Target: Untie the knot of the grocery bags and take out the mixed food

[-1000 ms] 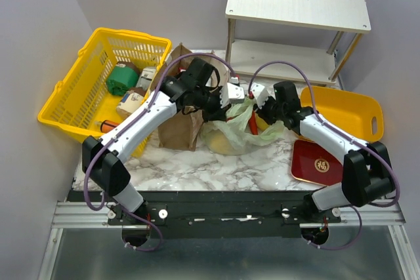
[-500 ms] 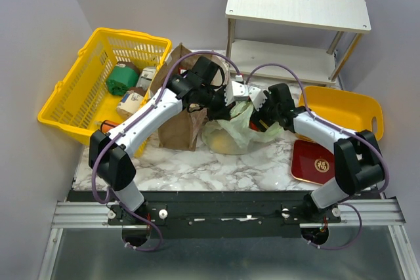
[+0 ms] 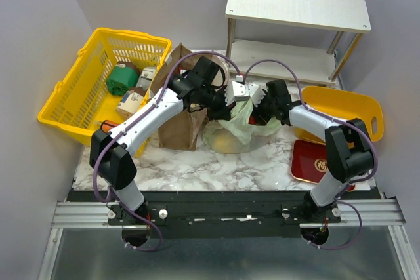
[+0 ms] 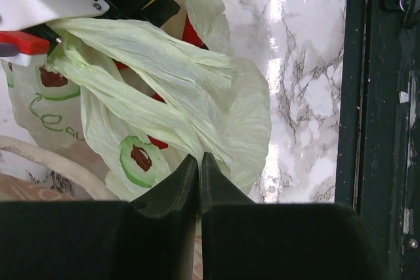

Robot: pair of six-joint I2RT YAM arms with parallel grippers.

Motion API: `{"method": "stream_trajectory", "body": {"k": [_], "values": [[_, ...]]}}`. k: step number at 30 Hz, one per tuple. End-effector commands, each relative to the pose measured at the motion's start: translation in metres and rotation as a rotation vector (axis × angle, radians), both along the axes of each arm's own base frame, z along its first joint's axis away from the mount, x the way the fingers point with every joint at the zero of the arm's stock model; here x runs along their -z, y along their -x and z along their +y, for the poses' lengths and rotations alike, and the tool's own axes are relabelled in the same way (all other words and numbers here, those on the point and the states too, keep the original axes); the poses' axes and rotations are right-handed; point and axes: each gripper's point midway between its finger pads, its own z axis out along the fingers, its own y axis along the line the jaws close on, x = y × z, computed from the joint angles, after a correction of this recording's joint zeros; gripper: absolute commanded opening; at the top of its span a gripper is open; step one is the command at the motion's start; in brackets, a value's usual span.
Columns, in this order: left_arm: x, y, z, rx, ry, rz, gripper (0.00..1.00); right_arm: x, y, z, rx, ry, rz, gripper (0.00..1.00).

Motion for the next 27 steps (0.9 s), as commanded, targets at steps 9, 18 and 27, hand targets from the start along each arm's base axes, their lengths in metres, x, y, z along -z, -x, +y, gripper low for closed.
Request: {"method": "stream_trajectory", "body": {"k": [9,18,27], "values": [[0.015,-0.006,0.005,-0.015,-0.05,-0.025,0.15,-0.098,0.074,0.031,-0.155,-0.289,0.022,0.35],[0.018,-0.013,0.0,-0.032,-0.048,-0.007,0.16,-0.14,0.14,0.041,-0.257,-0.448,0.064,0.3],[0.02,-0.011,0.006,-0.047,-0.063,-0.006,0.17,-0.222,0.069,-0.021,0.131,-0.56,-0.181,0.24]]}}
